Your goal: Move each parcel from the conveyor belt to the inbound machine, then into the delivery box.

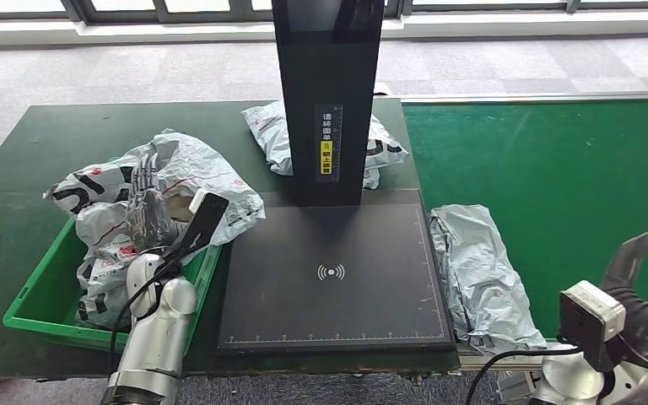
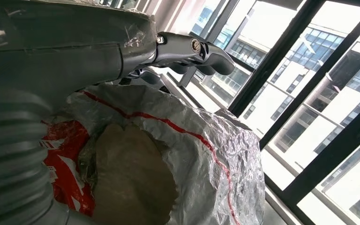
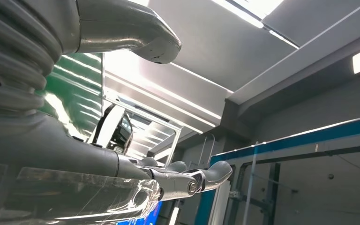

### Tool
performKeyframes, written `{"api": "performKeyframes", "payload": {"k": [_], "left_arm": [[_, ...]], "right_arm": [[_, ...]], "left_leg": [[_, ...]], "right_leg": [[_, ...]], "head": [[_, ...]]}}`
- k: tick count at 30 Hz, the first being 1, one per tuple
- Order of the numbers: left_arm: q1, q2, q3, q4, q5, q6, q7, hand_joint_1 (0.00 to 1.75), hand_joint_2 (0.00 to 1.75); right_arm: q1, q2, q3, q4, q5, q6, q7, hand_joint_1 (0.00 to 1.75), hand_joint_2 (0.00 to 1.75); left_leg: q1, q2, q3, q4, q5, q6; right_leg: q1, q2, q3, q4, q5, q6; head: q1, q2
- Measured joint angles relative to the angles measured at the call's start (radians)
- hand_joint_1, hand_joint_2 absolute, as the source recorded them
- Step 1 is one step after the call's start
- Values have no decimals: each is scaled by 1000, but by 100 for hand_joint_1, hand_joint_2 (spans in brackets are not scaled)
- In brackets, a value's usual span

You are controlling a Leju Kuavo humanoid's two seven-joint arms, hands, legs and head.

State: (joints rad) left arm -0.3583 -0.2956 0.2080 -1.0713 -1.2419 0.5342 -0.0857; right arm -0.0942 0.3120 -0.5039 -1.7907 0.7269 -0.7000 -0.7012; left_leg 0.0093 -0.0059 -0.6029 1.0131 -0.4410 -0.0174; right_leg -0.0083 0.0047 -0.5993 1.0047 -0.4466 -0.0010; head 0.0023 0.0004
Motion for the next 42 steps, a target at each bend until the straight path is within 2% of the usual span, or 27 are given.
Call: {"api": "performKeyframes", "payload": {"k": [14,26,34,36,38,42], "left_arm": [[148,-9,-52,-209,-13,37,17,0,175],[262,2,-86,-363,-4,127,22,0,175],[308,5,-101,-420,-4,143,19,0,175],[322,5,-106,-443,17,154,-2,0,175],[334,3,-110,-476,66,160,-58,0,175],[344,-2,-111,-557,280,164,-267,0,175]], "right_arm": [[10,0,-40,-16,4,0,0,0,175],[15,0,-74,-15,25,0,0,0,175],[16,0,-78,-15,28,0,0,0,175],[16,0,-82,-13,33,0,0,0,175],[16,0,-92,-8,46,0,0,0,175],[1,1,-138,31,109,0,1,0,175]], "left_leg": [[0,1,0,0,-1,0],[0,0,-1,0,-1,0],[0,0,-1,0,-1,0],[0,0,-1,0,-1,0],[0,0,-1,0,-1,0],[0,0,-1,0,-1,0]], "right_leg": [[0,0,0,0,-1,0],[0,0,0,0,-1,0],[0,0,0,0,-1,0],[0,0,0,0,-1,0],[0,-1,0,0,-1,0],[0,-1,0,0,-1,0]], "head": [[0,0],[0,0],[0,0],[0,0],[0,0],[0,0]]}}
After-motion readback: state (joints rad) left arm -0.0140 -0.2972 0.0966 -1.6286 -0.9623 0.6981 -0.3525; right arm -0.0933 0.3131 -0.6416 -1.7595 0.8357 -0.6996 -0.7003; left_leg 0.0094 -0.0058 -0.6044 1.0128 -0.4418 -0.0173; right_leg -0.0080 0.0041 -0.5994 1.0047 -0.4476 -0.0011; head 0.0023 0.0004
